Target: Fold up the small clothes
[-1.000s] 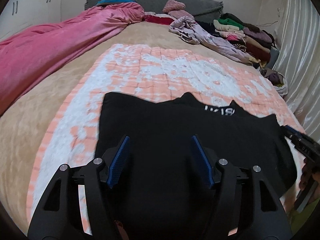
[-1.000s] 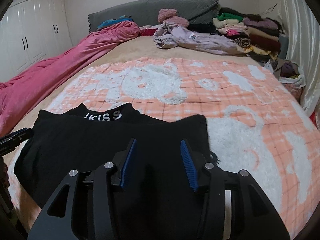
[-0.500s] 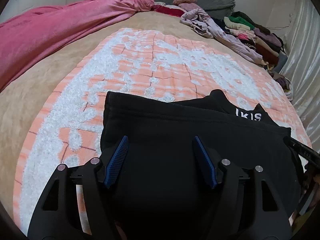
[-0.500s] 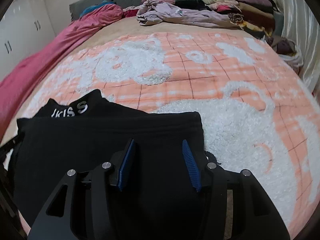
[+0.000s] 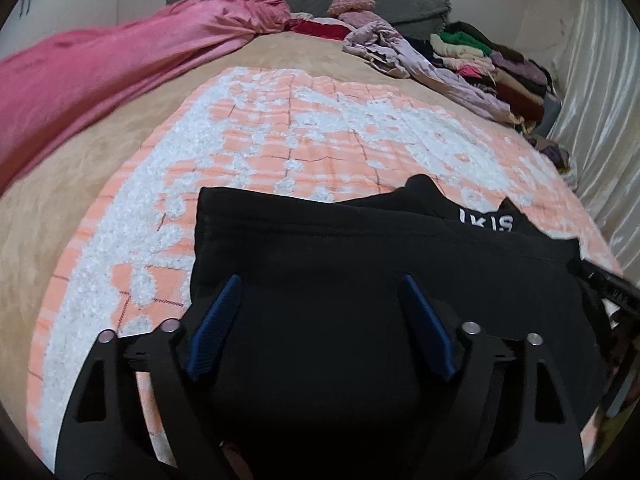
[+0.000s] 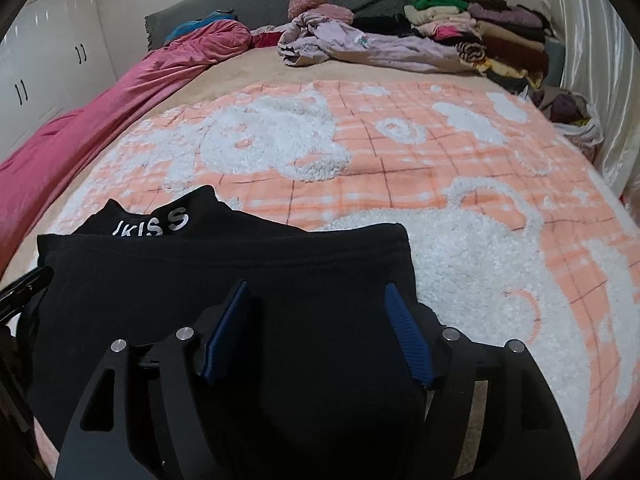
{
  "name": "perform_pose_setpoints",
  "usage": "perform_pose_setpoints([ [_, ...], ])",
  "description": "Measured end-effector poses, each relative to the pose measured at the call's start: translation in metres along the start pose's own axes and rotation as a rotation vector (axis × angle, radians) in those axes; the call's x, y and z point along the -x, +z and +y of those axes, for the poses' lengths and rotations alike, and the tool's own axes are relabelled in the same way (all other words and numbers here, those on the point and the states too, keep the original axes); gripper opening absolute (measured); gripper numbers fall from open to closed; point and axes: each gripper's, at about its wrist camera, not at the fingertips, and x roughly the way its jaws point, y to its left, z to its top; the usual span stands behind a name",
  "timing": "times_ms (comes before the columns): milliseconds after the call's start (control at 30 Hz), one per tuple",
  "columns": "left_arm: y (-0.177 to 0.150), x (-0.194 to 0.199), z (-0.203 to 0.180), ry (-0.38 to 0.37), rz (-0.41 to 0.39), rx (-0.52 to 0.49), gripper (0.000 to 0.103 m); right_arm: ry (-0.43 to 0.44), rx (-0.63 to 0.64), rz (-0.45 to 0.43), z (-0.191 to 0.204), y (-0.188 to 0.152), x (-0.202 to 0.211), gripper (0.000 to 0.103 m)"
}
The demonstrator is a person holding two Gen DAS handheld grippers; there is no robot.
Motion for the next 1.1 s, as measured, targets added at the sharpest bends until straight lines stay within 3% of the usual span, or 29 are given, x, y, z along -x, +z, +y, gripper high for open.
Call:
perform_pose_setpoints([
  [167, -0.002, 0.005, -0.006, 0.016, -0.013, -0.037, 0.084, -0.011, -0.012, -0.024, 0.003, -0.006, 0.014, 0.071],
  [267, -0.004, 0.013, -0.007, 0.019, -0.024, -0.046, 0.088, -0.016, -0.033, -0.05, 0.003, -0.011, 0.023, 0.089],
  [333, -0.006, 0.02, -0.009, 0.022, -0.032, -0.057, 0.093, -0.005, -0.052, -0.065, 0.003, -0.014, 0.03, 0.089],
  [1100, -0.02, 0.081, 0.005, 0.06, -0.114, -0.013, 0.093, 0.053, -0.013, -0.151, 0.043, -0.04, 0.09, 0.091],
])
